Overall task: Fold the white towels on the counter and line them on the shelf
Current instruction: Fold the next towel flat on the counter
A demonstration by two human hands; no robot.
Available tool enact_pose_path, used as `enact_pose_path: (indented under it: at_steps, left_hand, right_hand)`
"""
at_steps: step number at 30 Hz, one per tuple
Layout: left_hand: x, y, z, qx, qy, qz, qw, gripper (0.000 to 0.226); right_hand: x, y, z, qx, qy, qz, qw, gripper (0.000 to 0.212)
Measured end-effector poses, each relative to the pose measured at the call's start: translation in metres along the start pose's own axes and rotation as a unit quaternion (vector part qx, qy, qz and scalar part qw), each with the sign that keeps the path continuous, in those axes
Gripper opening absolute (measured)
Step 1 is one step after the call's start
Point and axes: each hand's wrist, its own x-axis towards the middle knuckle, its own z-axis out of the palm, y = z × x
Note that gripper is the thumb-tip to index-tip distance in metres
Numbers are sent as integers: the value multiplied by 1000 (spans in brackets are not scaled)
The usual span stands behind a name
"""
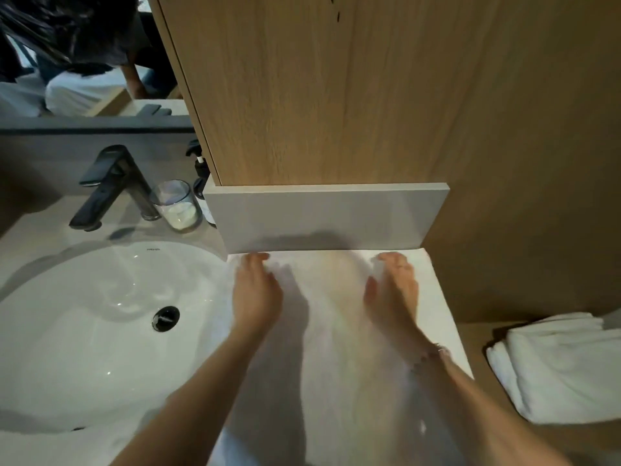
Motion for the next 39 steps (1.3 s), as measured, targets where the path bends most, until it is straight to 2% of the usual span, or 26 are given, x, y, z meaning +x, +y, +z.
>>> enact_pose_path:
  at_steps: [1, 3, 5, 7, 10, 14, 15, 18, 20, 22, 25, 27, 33, 35, 39]
  left_hand:
    - [-15, 9, 10, 47, -65, 48, 996, 46]
    - [-35, 17, 30, 149, -178, 127, 964, 63]
    - [-44, 13, 40, 195, -217, 164, 942, 64]
    - [-45, 2, 39, 205, -206, 178, 940, 76]
    - [-37, -13, 25, 218, -200, 147, 944, 93]
    - [-29, -31, 6, 247, -187, 87, 947, 100]
    - [-29, -34, 3, 248, -179, 71, 950, 99]
    - [-29, -35, -2, 247, -176, 26, 952, 80]
    - [-35, -27, -3, 256, -179, 15, 950, 69]
    - [-53, -18, -4, 269, -195, 28, 943, 70]
    - [-107, -10, -8, 255, -218, 92, 937, 90]
    - [-139, -11, -13, 249, -234, 125, 932, 96]
    - [-150, -30, -19, 233, -242, 158, 929, 85]
    - [-148, -38, -23, 222, -241, 158, 931, 79]
    - [-139, -56, -37, 234, -197, 137, 942, 96]
  right_hand:
    - [-13, -10, 11, -20, -50, -45, 998, 45]
    - [-31, -25, 29, -82, -139, -99, 982, 49]
    - [-39, -23, 38, -132, -180, -118, 968, 49]
    - [-40, -14, 32, -151, -205, -112, 961, 60]
    - [-32, 5, 19, -157, -220, -122, 955, 79]
    - [-18, 55, -5, -175, -193, -37, 965, 80]
    - [-15, 64, -12, -190, -200, -19, 961, 80]
    - [-11, 71, -27, -207, -229, 23, 951, 60]
    - [-19, 58, -28, -215, -207, 22, 954, 59]
    - [-45, 37, -22, -168, -167, -11, 971, 60]
    - [-107, 1, -8, -125, -110, -77, 983, 61]
    - [-139, -19, -1, -129, -135, -79, 979, 56]
    - [-163, -16, 1, -166, -191, -122, 960, 56]
    - [-160, -10, -9, -169, -211, -118, 955, 61]
    - [-152, 27, -29, -166, -209, -85, 960, 79]
